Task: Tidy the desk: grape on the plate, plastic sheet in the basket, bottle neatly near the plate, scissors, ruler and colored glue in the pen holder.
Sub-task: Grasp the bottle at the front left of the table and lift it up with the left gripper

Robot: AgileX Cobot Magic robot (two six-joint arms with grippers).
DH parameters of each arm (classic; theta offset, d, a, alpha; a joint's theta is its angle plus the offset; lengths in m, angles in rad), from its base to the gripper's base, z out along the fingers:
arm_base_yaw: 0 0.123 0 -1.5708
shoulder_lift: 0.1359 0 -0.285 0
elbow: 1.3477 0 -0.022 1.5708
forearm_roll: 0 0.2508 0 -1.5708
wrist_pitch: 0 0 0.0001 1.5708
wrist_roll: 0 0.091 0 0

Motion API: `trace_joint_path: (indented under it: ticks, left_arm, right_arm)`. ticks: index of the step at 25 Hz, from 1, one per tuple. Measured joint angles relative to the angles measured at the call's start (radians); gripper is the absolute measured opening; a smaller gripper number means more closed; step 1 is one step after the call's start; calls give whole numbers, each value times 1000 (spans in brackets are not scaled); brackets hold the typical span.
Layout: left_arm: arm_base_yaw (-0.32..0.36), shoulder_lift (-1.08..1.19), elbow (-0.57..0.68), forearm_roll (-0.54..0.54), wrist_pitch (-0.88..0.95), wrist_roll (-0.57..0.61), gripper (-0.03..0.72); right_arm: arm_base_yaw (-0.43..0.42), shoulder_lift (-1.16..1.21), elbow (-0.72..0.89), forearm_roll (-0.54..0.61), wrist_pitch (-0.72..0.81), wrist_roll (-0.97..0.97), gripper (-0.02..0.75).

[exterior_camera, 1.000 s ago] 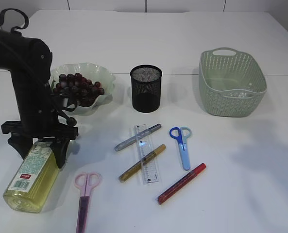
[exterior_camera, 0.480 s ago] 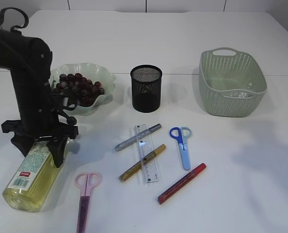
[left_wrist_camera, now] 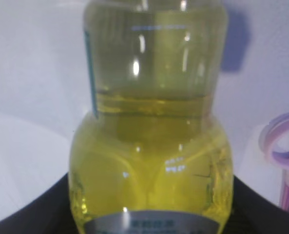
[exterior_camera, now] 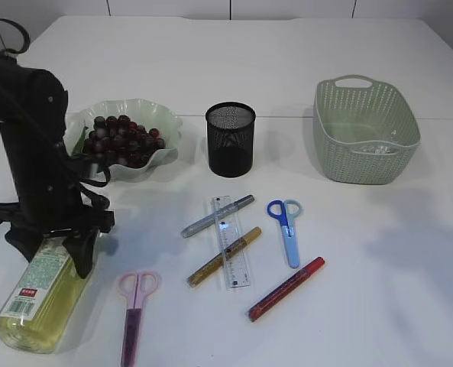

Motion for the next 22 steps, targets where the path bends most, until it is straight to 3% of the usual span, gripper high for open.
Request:
trace_joint_path:
  ticks: [11, 22]
  left_arm:
    - [0, -186, 151, 0, -192, -27, 444]
    - [0, -499, 175, 3, -161, -64, 443]
  right_arm:
    - [0, 0, 0, -2, 0, 0, 490]
    - [0, 0, 0, -2, 0, 0, 490]
